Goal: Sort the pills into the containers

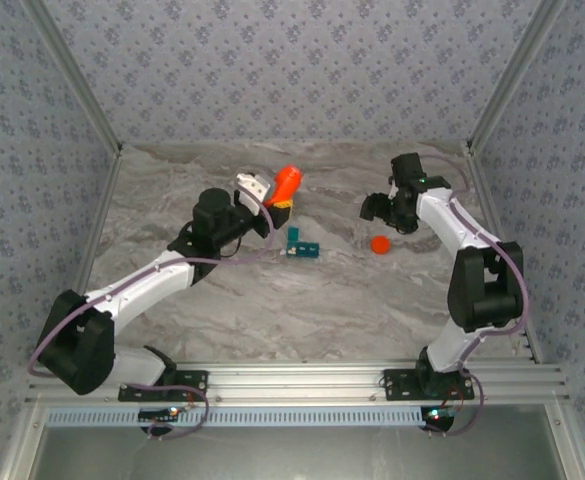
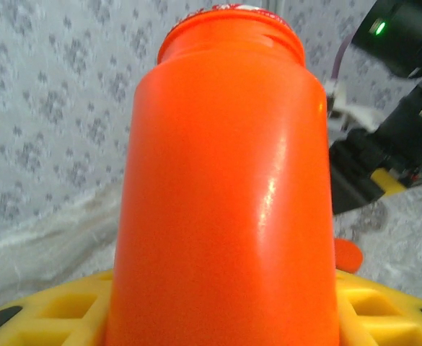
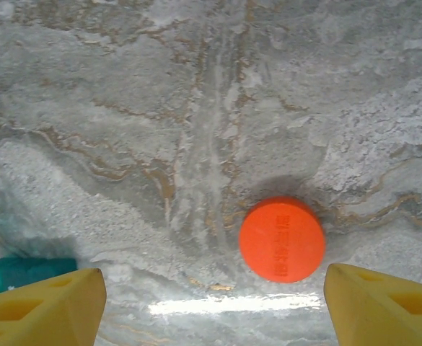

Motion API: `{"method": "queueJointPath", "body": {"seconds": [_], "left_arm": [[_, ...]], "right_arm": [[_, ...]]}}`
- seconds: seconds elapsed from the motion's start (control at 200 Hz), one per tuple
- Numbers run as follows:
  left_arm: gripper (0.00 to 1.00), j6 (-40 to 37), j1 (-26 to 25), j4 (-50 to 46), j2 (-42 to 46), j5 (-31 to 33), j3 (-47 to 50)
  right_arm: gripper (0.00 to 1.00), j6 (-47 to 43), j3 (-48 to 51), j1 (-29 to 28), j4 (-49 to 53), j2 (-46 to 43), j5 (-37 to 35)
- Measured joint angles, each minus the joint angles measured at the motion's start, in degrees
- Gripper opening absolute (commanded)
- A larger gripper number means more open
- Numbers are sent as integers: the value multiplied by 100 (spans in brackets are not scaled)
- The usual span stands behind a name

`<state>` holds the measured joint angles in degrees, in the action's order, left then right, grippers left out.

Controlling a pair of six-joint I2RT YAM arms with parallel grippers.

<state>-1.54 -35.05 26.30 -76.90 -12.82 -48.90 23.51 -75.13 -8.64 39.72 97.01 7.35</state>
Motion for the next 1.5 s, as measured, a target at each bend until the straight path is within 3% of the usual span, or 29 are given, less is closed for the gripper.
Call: {"method": "queueJointPath", "body": {"seconds": [0.42, 0.625, 1.334, 1.499], "left_arm": [[0, 15, -146, 1419, 164, -304, 24], [0, 74, -184, 1539, 192, -466, -17], [0, 76, -184, 1593, 267, -586, -7], [0, 96, -184, 1591, 267, -586, -7]], "right_arm": [[79, -63, -33, 35, 269, 1019, -151], [71, -83, -146, -20, 299, 1180, -271], [66, -109, -315, -291, 450, 1526, -660], [61, -111, -313, -291, 448, 1574, -664]]}}
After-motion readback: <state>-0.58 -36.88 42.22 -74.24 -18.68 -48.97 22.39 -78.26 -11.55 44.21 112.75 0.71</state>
